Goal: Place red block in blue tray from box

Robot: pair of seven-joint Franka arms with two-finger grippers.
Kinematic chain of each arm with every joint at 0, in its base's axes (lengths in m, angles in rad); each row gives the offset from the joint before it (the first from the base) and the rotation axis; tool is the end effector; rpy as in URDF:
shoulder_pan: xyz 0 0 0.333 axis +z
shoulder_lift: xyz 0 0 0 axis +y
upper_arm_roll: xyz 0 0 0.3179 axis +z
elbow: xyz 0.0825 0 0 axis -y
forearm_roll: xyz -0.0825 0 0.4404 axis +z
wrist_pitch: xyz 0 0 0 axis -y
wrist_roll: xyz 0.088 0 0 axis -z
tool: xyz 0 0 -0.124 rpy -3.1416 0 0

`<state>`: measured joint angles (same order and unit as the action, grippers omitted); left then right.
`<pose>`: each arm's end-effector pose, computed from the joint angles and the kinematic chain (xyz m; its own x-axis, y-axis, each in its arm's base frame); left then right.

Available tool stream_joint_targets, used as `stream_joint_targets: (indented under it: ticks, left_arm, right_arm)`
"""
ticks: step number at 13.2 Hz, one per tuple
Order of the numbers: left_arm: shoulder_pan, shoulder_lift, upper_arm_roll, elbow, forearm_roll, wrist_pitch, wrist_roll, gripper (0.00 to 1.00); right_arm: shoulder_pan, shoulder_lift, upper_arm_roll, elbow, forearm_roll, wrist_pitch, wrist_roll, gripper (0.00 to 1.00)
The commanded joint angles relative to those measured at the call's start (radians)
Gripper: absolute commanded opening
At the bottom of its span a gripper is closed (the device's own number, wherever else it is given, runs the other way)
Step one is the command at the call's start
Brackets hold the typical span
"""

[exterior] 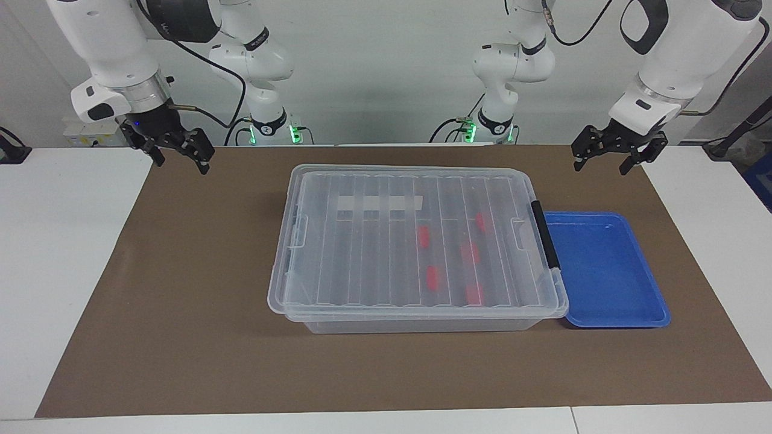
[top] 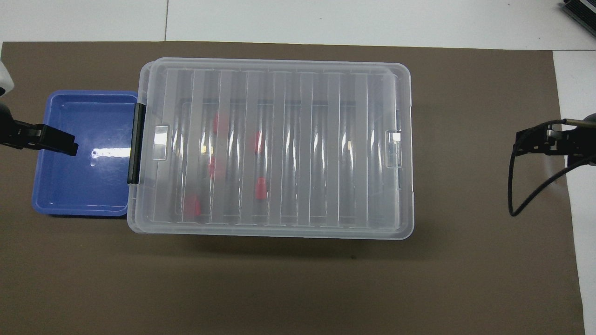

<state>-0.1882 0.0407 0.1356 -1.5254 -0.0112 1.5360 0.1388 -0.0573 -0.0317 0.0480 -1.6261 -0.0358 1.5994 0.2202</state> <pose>0.6185 -0.0356 0.6055 0.9813 -0.1905 -0.0286 -0.1903 -0.9817 0.0098 0.6032 -0.0096 0.6019 0.9740 -0.2264 0.0130 -0.2267 -0.9733 0.0353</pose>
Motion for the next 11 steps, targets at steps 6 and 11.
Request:
stream_joint_targets:
  ticks: [6, 11]
  left_arm:
    - [0.001, -0.025, 0.002, -0.03, -0.01, 0.013, -0.01, 1.0]
    - [0.001, -0.025, 0.002, -0.03, -0.01, 0.013, -0.01, 1.0]
  right_arm:
    - [-0.016, -0.025, 0.004, -0.032, 0.02, 0.04, -0.027, 1.0]
    - [-0.019, -0.025, 0.004, -0.032, 0.02, 0.037, -0.025, 1.0]
